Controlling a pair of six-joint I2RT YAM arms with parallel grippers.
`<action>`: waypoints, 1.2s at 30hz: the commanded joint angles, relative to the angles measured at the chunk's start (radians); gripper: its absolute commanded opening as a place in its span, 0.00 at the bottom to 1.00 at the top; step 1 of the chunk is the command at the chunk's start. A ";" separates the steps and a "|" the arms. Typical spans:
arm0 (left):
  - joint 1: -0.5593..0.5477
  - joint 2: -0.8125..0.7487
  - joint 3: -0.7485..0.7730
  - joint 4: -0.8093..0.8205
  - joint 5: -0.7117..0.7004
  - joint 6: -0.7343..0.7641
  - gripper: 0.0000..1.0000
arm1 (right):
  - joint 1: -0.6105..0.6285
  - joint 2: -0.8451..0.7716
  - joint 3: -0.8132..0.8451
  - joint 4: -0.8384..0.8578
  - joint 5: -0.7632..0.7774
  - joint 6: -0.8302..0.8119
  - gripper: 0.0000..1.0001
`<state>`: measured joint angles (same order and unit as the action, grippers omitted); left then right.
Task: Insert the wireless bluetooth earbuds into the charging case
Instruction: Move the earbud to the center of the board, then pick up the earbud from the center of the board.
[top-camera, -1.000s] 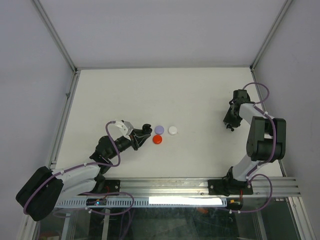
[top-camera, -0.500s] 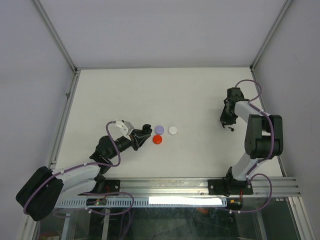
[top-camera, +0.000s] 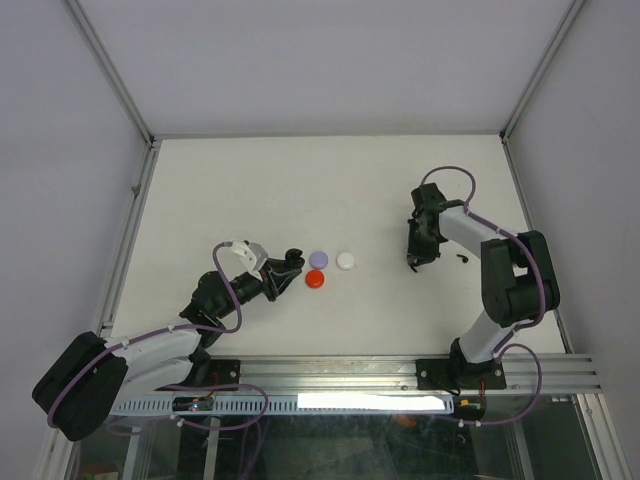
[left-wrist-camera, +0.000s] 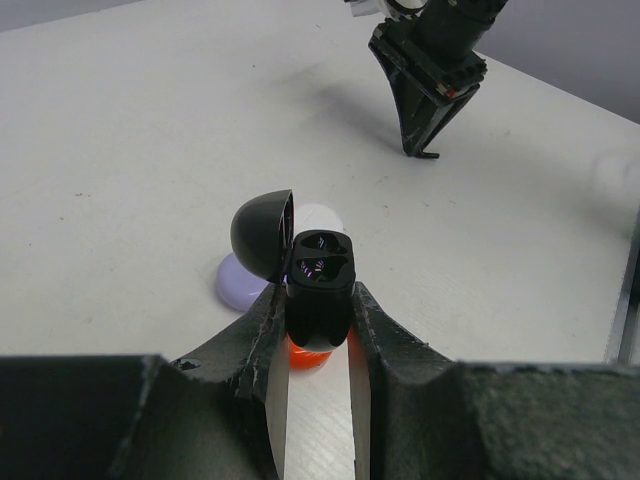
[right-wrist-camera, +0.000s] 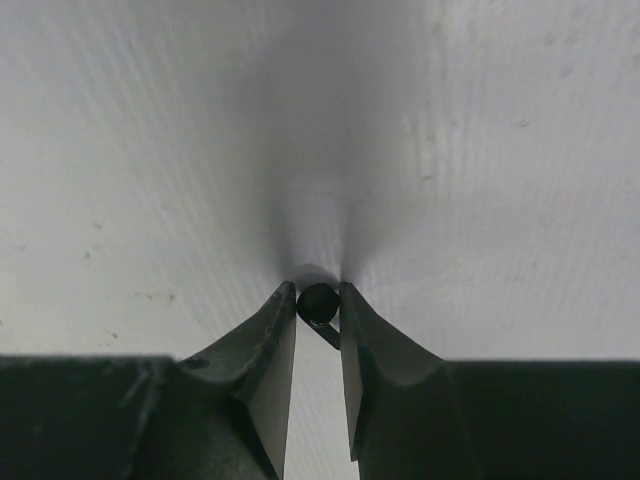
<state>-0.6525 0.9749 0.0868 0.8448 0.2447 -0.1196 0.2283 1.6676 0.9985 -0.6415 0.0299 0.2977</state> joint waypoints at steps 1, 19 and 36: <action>0.009 -0.005 0.003 0.053 0.024 0.012 0.00 | 0.045 -0.031 -0.023 -0.104 -0.034 0.009 0.28; 0.008 -0.014 -0.011 0.094 0.058 -0.010 0.00 | 0.078 0.019 0.034 -0.080 0.030 -0.018 0.35; 0.010 0.030 0.002 0.166 0.095 -0.063 0.00 | 0.105 0.039 0.035 -0.034 0.086 -0.016 0.30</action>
<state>-0.6525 1.0008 0.0834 0.9184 0.2974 -0.1654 0.3134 1.6825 1.0172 -0.7322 0.0769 0.2859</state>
